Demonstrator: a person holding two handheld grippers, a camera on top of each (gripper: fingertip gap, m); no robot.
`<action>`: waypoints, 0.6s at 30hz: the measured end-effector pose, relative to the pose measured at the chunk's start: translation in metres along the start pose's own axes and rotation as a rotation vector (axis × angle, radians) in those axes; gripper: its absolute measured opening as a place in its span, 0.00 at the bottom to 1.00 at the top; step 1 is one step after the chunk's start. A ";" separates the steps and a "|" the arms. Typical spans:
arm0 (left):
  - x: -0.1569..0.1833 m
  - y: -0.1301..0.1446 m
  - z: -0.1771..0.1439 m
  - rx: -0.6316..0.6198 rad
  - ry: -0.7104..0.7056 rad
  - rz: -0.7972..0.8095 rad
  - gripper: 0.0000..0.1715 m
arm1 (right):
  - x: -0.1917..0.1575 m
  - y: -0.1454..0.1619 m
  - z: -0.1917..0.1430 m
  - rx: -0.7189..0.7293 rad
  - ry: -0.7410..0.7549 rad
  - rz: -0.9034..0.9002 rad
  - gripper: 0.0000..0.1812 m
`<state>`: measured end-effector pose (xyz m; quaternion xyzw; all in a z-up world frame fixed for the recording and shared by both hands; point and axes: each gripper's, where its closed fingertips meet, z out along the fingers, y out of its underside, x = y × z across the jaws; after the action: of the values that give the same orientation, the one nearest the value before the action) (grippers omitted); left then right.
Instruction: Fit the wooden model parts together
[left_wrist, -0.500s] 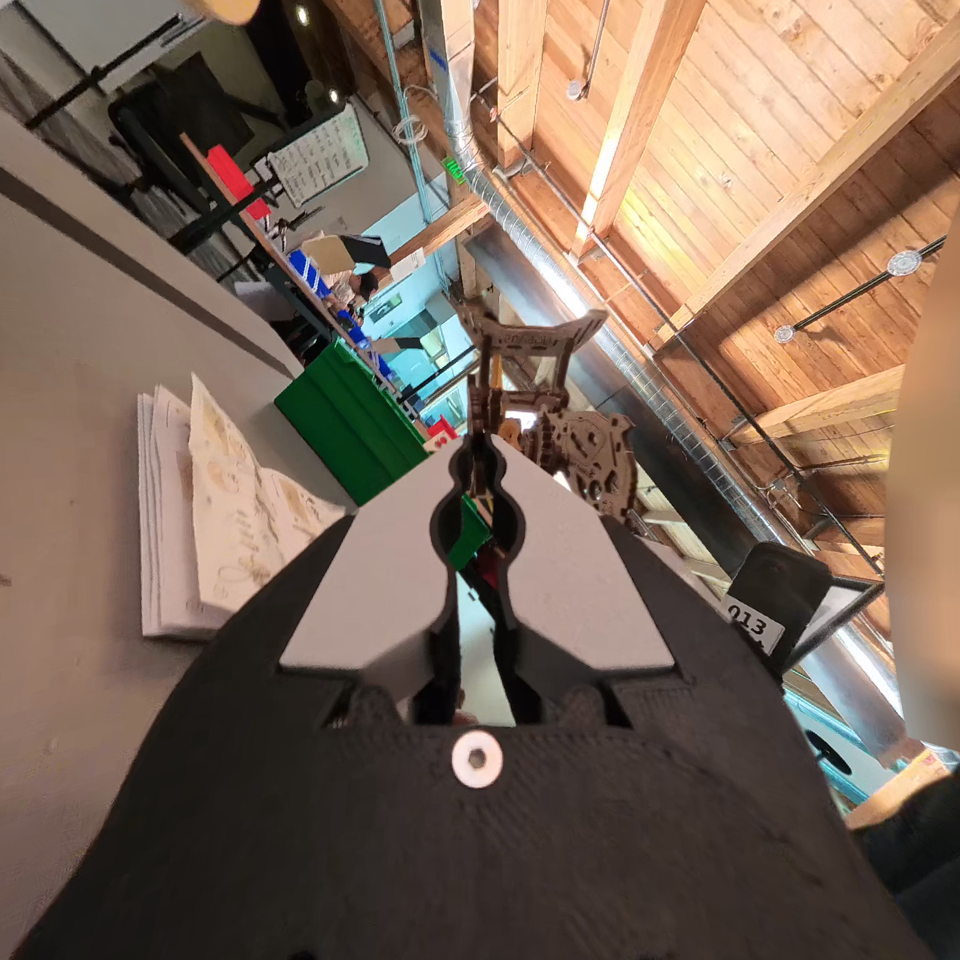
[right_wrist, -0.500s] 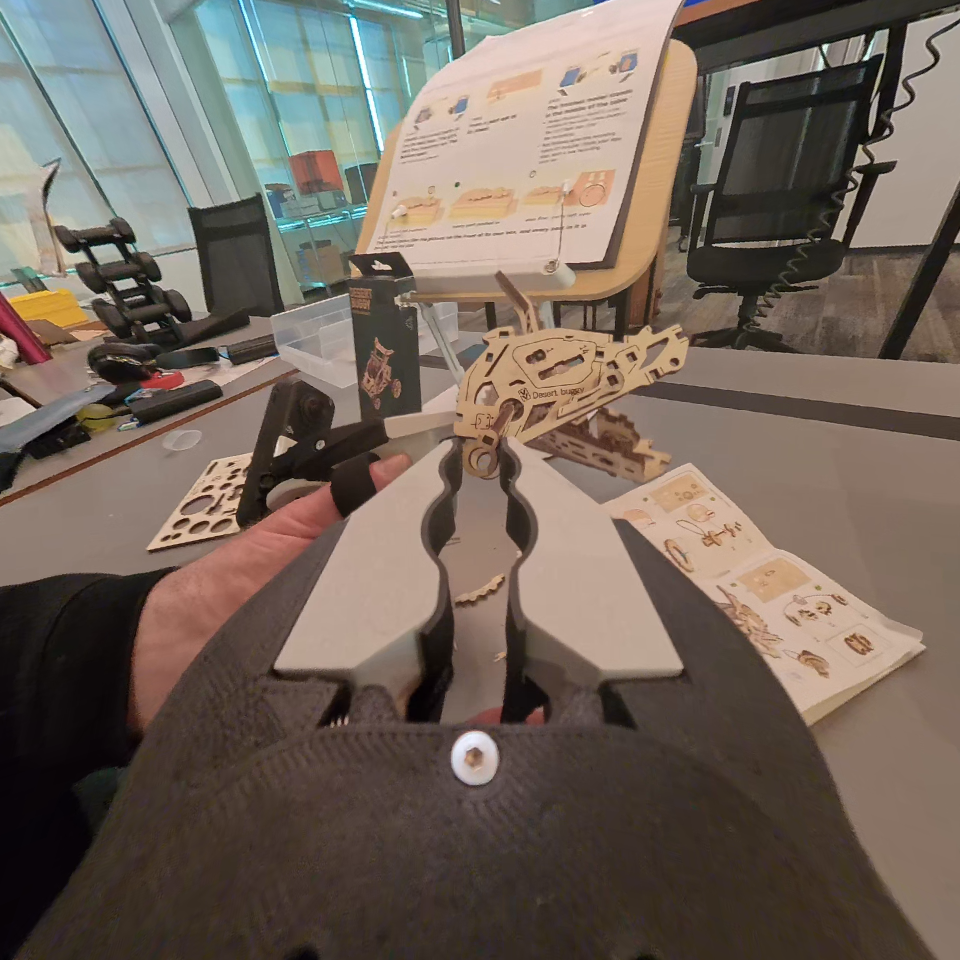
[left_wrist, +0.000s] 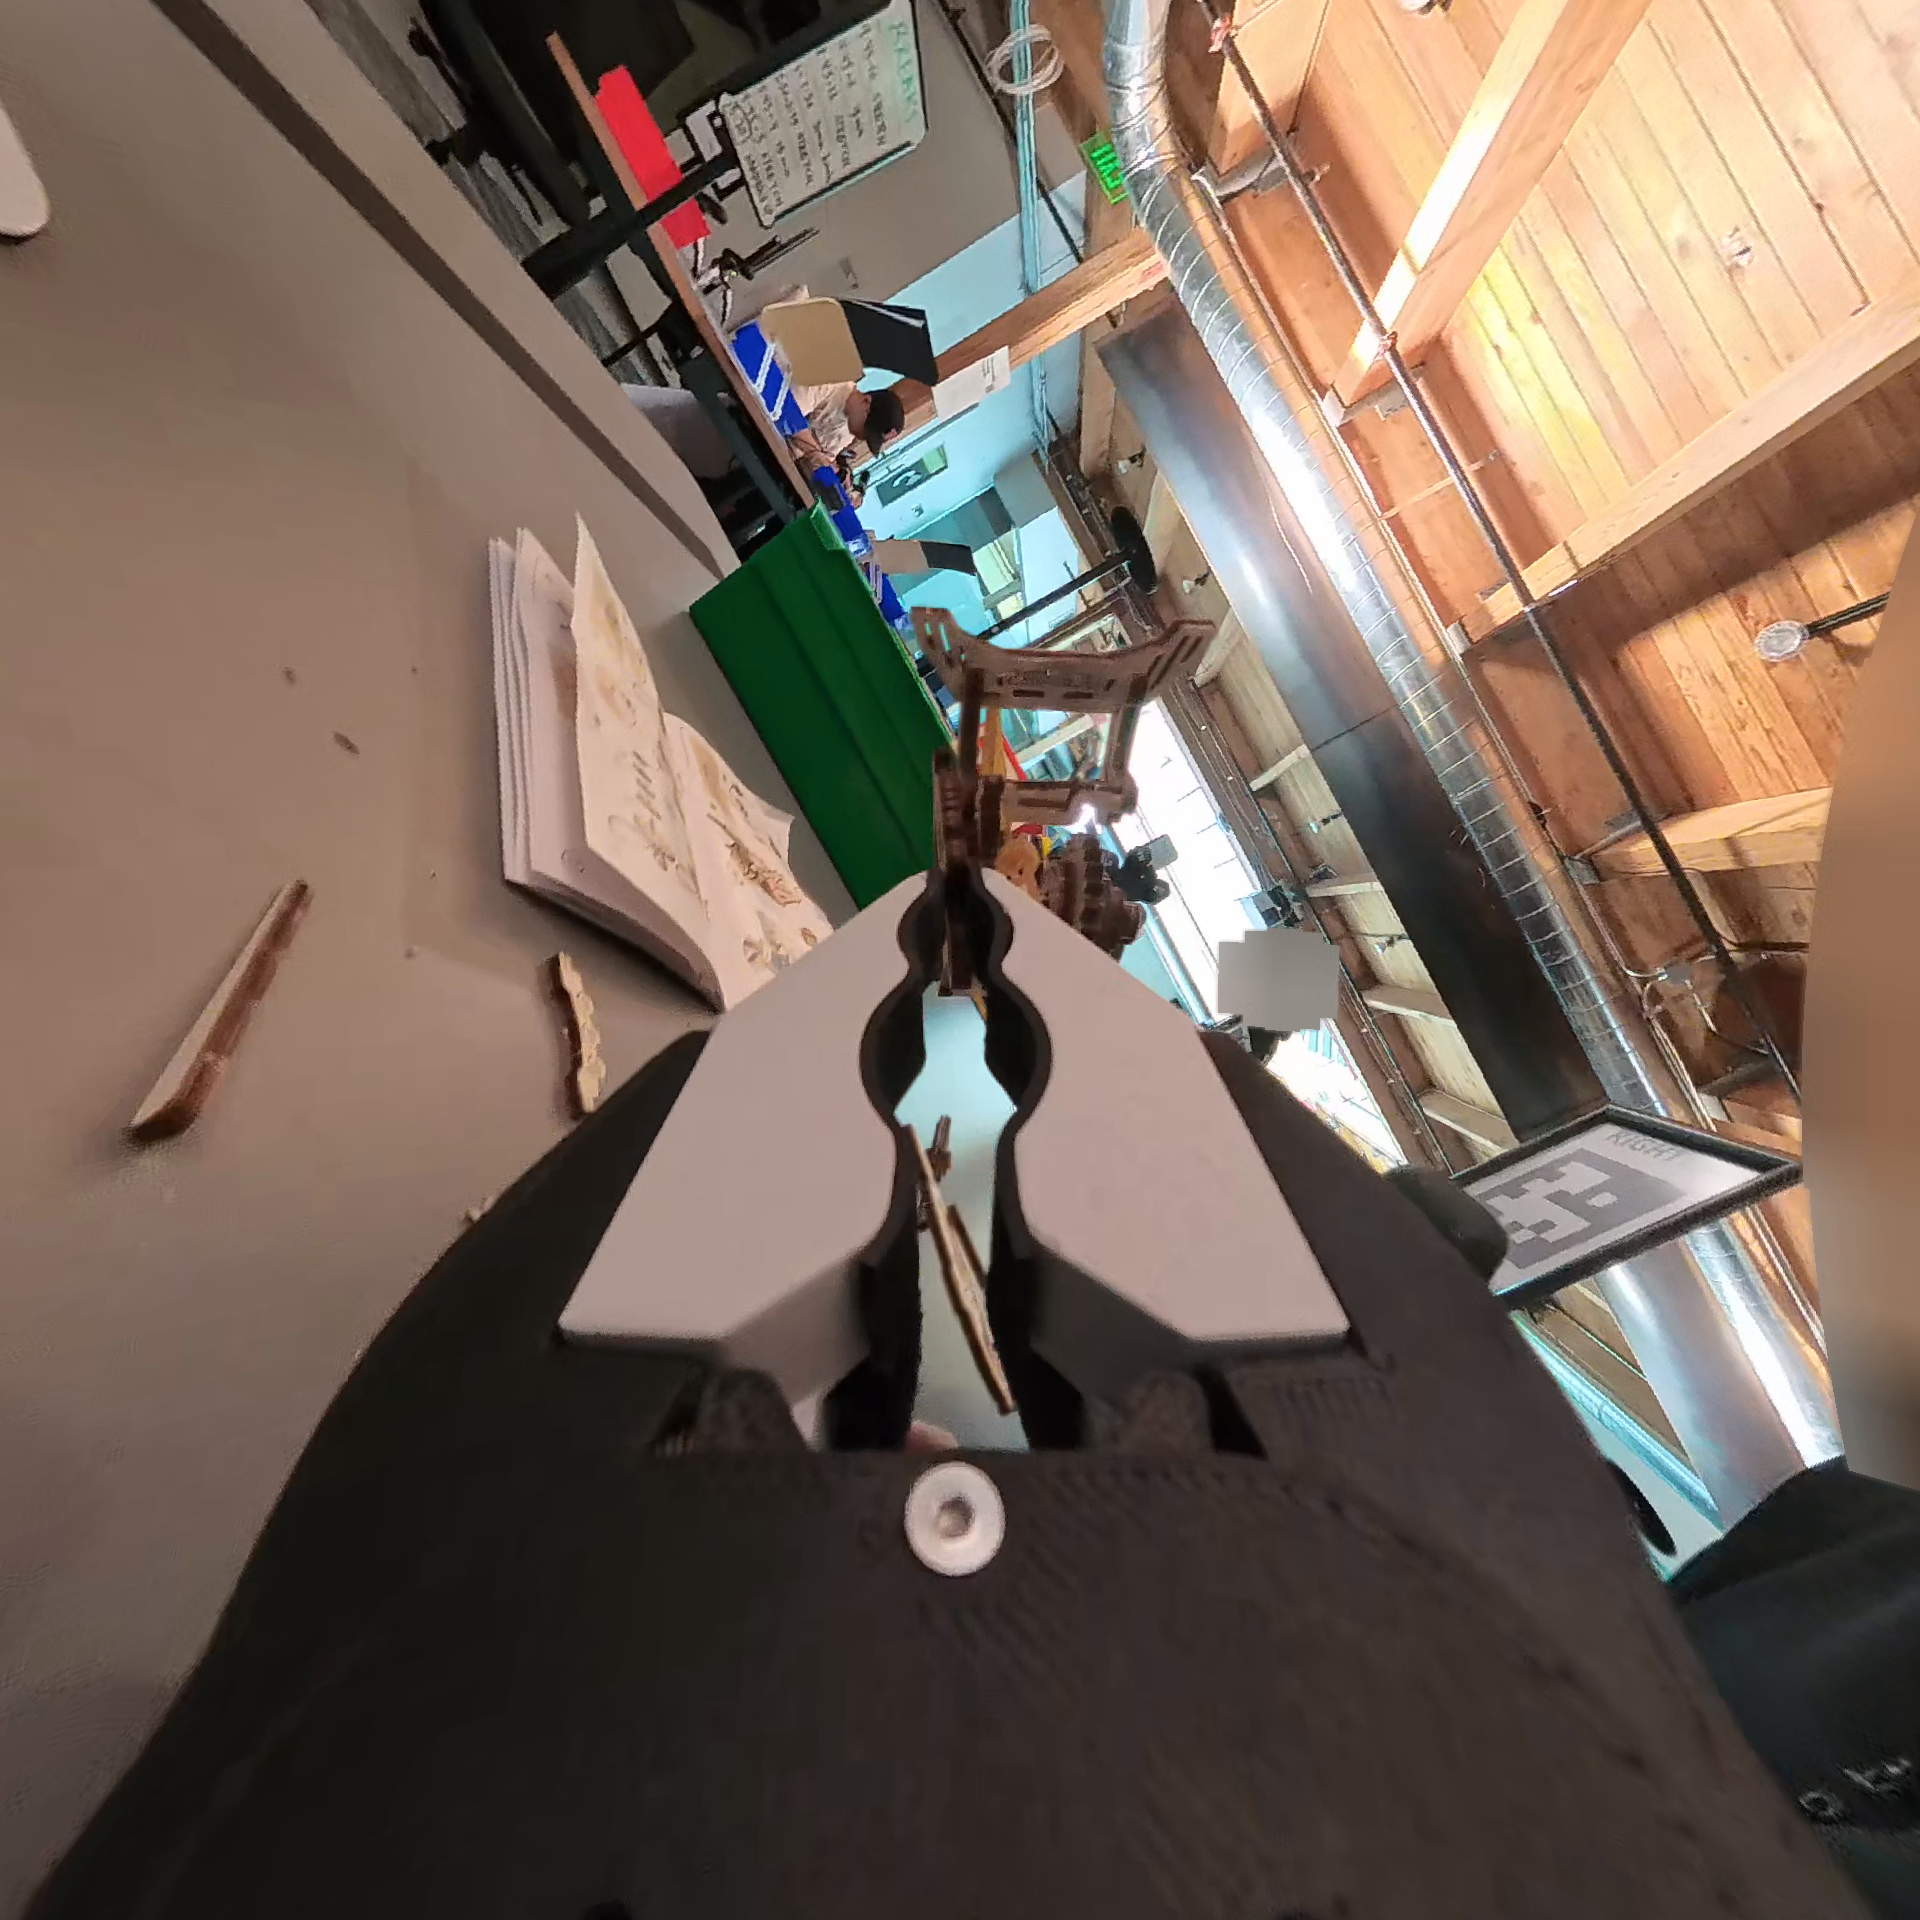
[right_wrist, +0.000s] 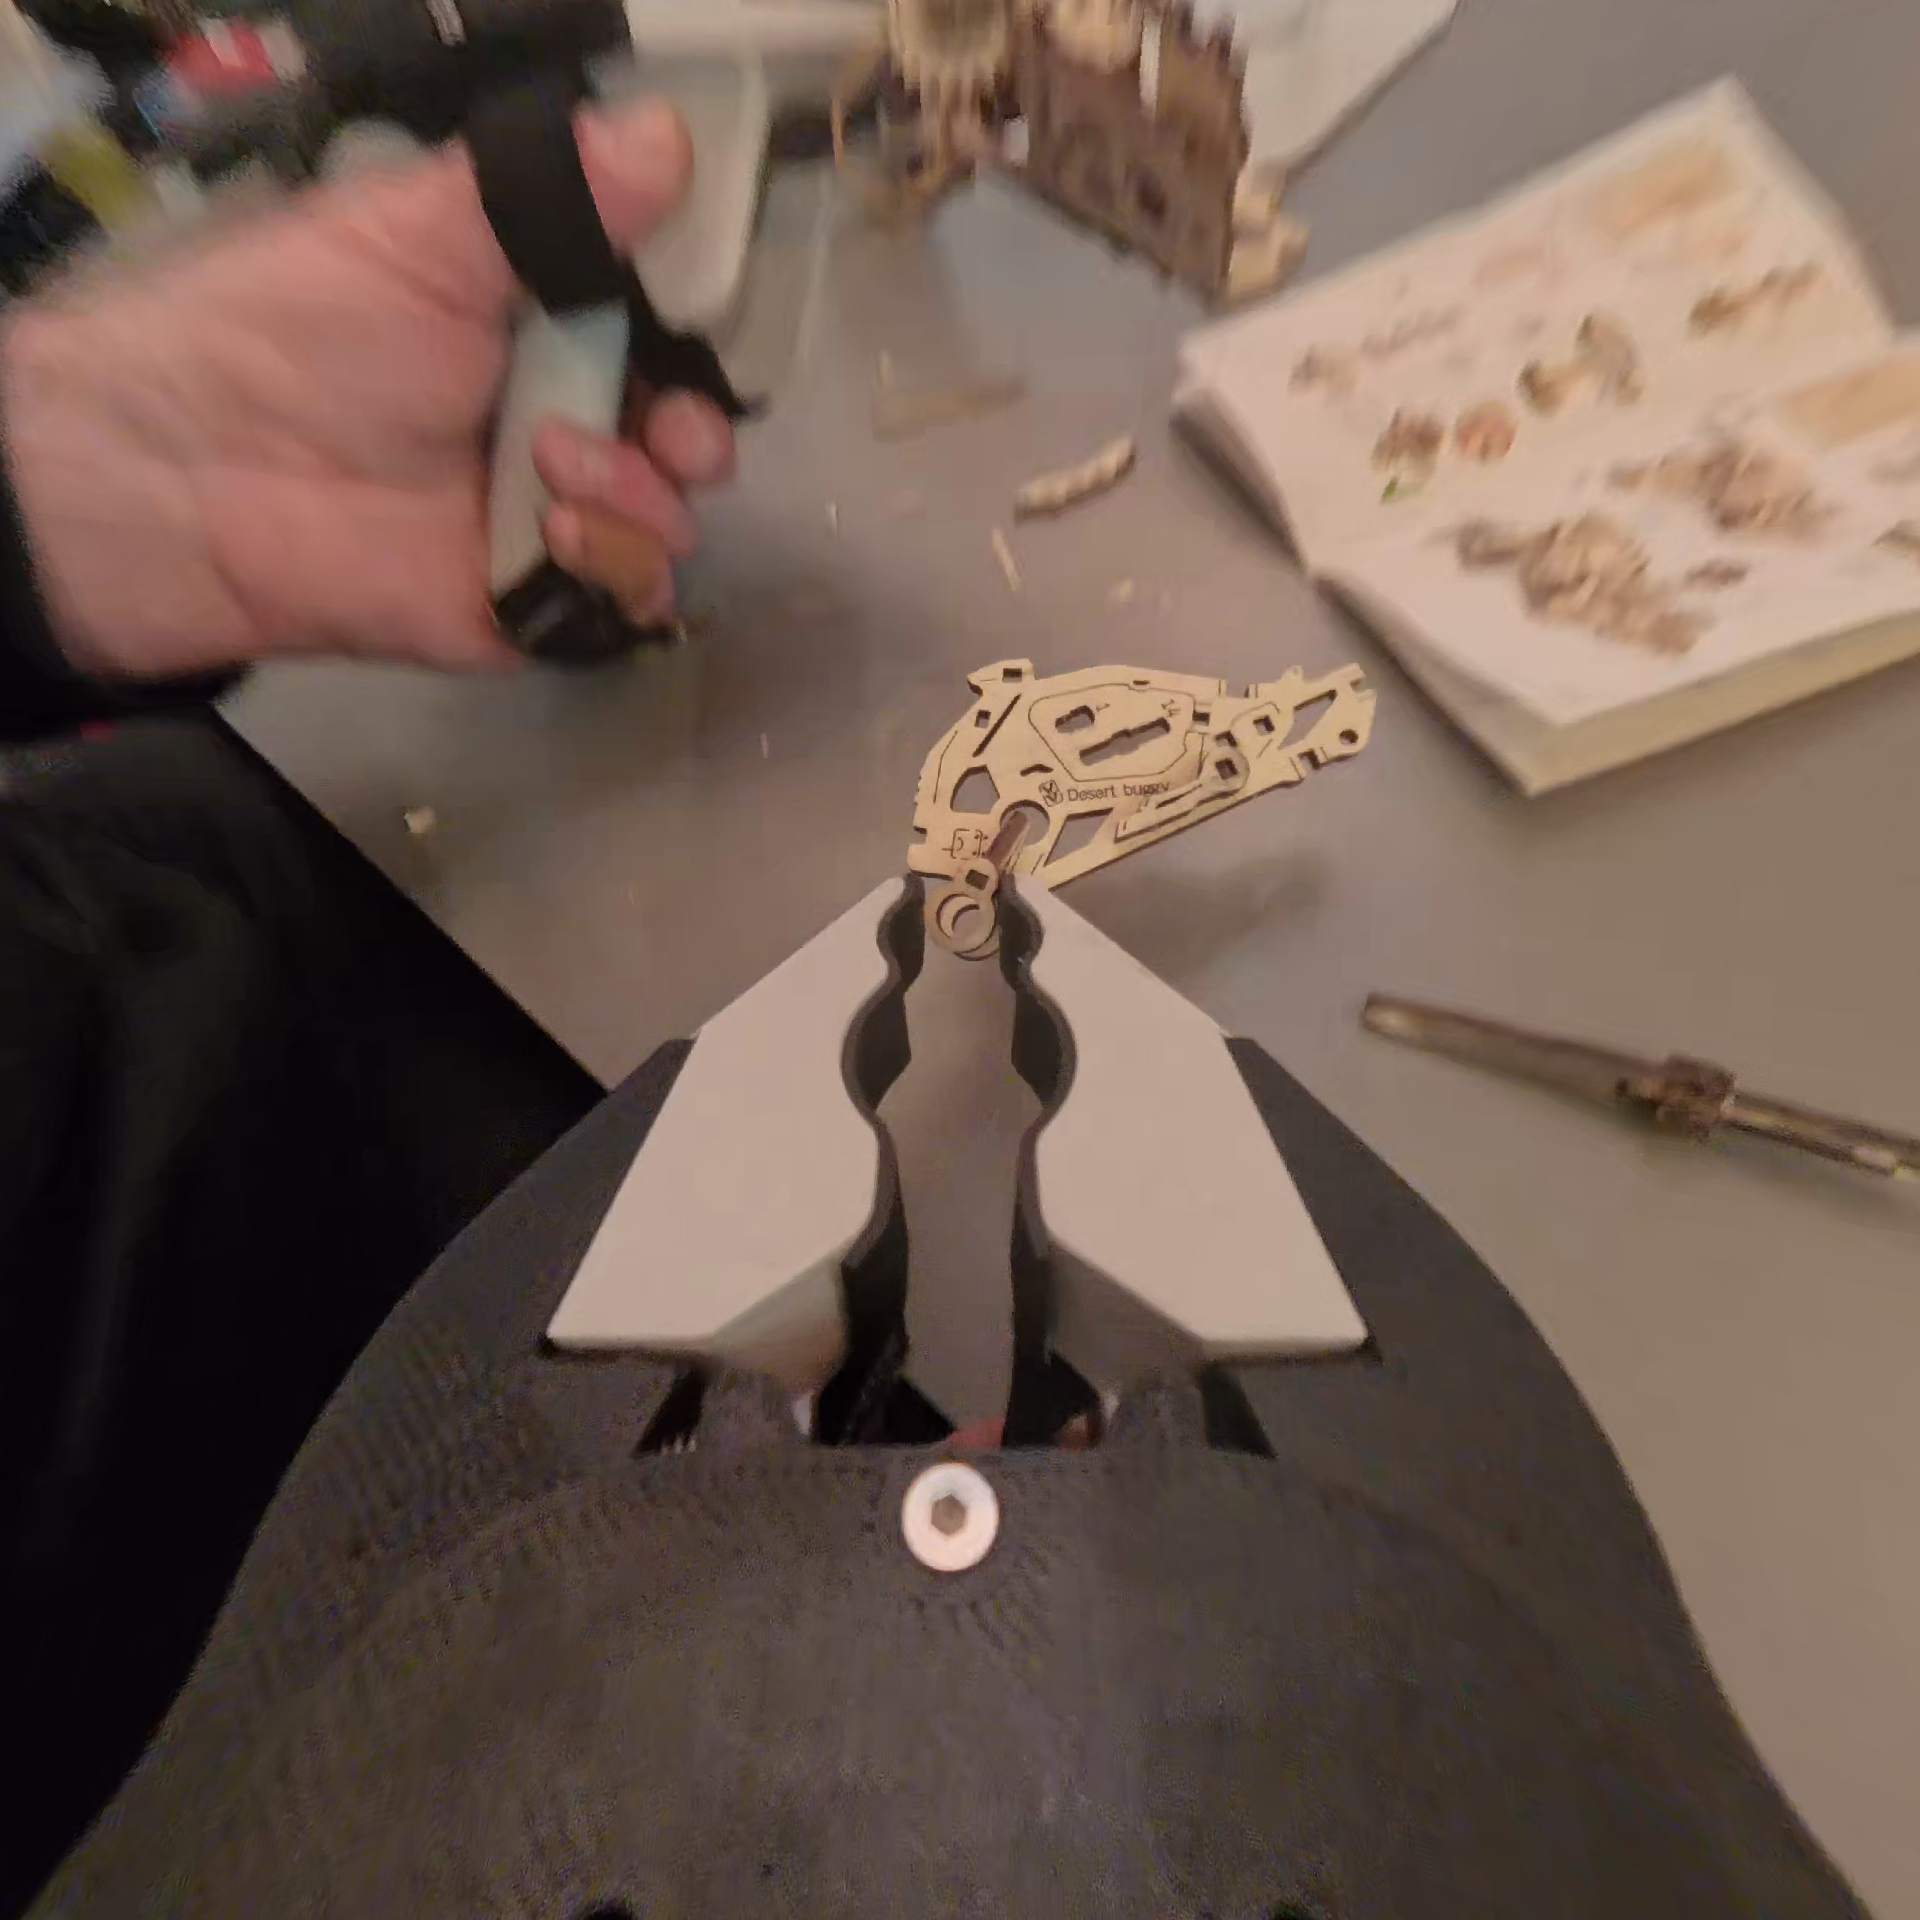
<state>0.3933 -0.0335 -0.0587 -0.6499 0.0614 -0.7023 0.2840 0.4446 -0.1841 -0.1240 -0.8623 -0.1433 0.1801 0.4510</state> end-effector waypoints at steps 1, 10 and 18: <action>0.000 0.001 -0.002 0.000 -0.004 -0.002 0.01 | -0.002 0.007 0.002 -0.039 -0.002 -0.005 0.06; 0.003 -0.003 -0.013 0.006 0.007 -0.007 0.01 | -0.052 0.010 0.022 -0.114 -0.273 0.076 0.17; 0.002 -0.002 -0.019 -0.025 0.026 -0.014 0.01 | -0.029 -0.007 0.010 -0.117 -0.304 -0.263 0.30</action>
<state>0.3744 -0.0385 -0.0586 -0.6446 0.0695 -0.7118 0.2703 0.4132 -0.1849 -0.1187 -0.8238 -0.3311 0.2393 0.3930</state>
